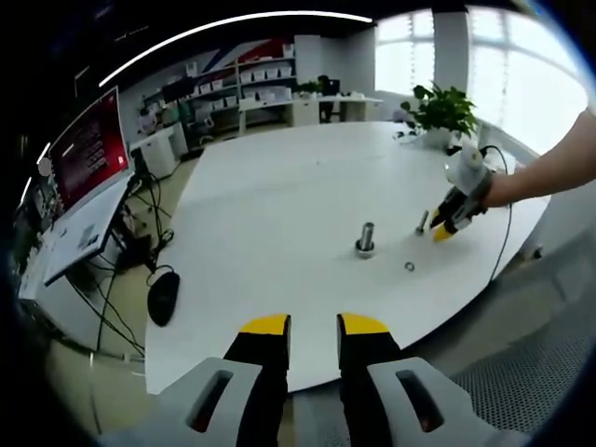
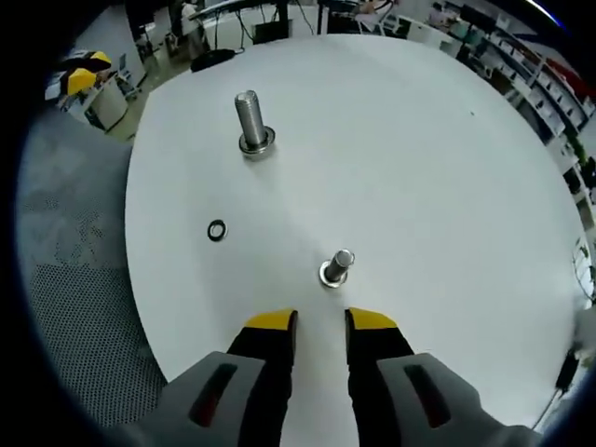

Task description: Place the washer onto the threaded stud by aligning its center hole with the stud, sliding it down to the base, and recovering from edge contact or off-axis alignment until the washer reaches the visible bottom stop.

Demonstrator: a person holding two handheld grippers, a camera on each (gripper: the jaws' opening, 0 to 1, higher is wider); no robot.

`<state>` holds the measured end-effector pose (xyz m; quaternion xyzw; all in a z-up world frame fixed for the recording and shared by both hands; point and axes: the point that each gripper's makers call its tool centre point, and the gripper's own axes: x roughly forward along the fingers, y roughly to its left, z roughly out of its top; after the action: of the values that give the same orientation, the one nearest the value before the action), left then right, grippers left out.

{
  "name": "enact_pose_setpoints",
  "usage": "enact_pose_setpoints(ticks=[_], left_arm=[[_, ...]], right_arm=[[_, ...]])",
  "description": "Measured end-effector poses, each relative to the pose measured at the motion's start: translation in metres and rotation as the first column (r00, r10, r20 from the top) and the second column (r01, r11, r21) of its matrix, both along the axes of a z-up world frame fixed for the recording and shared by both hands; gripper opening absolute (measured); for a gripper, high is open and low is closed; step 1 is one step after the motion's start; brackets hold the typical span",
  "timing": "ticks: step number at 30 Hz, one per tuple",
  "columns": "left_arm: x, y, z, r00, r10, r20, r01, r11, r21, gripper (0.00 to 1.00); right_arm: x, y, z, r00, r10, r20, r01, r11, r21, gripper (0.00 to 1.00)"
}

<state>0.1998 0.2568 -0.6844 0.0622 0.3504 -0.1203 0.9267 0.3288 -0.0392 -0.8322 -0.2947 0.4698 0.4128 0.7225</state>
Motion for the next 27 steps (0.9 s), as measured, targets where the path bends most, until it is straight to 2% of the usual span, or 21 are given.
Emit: enact_pose_setpoints(ticks=[6,10,20,27], left_arm=[[0.0,-0.001,0.001,1.0,-0.003,0.004,0.003,1.0,-0.001,0.17],[0.001,0.0,0.002,1.0,0.003,0.014,-0.003,1.0,-0.003,0.17],[-0.002,-0.001,-0.001,1.0,0.001,-0.003,-0.001,1.0,0.006,0.18],[-0.002,-0.002,-0.003,1.0,-0.012,-0.019,0.013,1.0,0.011,0.18]], right_arm=[[-0.029,0.02,-0.001,0.999,-0.036,-0.031,0.038,0.997,0.066,0.25],[-0.045,0.034,-0.006,0.999,0.021,-0.036,-0.019,0.998,0.065,0.26],[-0.046,0.076,-0.006,0.992,0.12,-0.037,-0.116,0.989,0.09,0.27],[-0.041,0.095,-0.007,0.989,0.145,-0.027,-0.142,0.985,0.103,0.26]])
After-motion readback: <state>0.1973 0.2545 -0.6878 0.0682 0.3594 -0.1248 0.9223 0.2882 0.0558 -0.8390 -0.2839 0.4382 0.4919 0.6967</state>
